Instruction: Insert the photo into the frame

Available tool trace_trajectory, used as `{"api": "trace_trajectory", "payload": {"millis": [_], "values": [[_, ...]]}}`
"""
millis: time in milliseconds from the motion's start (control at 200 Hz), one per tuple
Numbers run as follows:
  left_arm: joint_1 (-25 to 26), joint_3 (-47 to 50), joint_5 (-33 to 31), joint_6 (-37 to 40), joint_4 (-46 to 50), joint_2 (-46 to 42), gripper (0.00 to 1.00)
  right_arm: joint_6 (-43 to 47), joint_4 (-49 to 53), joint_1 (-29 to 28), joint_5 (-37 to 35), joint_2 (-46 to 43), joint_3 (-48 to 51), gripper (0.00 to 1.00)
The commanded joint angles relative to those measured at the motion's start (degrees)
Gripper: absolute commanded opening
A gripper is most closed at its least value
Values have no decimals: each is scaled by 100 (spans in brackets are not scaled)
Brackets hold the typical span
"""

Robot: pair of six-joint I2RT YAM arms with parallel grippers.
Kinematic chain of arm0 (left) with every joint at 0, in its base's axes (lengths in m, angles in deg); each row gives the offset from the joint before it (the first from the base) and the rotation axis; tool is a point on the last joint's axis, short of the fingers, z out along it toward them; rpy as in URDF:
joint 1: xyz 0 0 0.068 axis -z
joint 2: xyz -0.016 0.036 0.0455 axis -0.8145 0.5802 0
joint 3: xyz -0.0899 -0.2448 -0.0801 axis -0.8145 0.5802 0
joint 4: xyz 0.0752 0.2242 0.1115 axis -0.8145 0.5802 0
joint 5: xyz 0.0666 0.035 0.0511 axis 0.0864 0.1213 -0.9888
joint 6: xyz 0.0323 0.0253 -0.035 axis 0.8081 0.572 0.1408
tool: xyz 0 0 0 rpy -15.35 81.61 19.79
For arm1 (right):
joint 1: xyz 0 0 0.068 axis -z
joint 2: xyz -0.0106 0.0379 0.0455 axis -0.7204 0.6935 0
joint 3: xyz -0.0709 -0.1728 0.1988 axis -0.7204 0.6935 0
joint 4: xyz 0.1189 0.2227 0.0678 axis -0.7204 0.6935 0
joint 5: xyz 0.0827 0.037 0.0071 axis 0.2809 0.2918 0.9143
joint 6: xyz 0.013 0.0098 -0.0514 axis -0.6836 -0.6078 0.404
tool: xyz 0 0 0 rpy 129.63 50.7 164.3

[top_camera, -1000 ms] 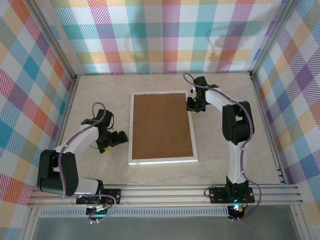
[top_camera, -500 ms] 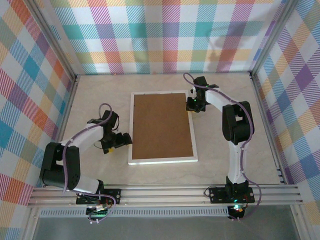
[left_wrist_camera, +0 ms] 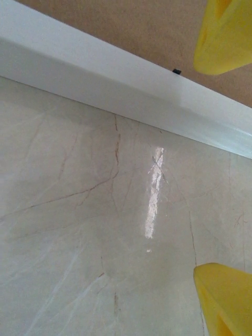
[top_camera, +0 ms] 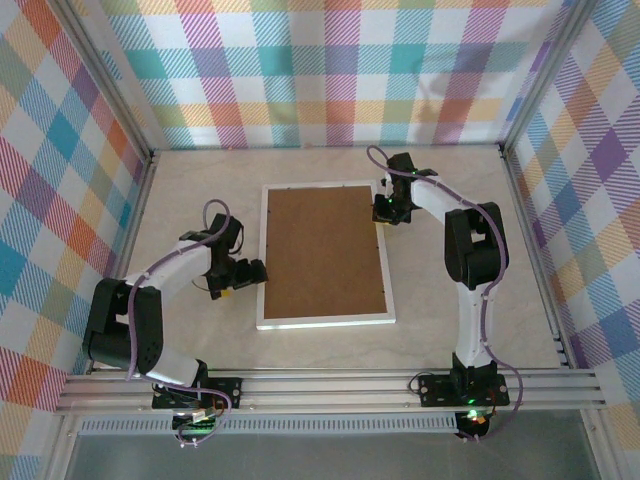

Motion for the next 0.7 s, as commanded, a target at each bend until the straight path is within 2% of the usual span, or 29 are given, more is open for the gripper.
{"api": "trace_trajectory", "payload": {"millis": [0, 410, 695], "values": [[63, -157, -209, 2, 121, 100, 92, 12, 198, 10, -109, 52, 203, 17], [151, 12, -88, -107, -121, 512, 92, 38, 222, 7, -114, 40, 226, 17], [515, 60, 32, -392, -343, 912, 92, 70, 183, -96, -329, 75, 299, 17]]}}
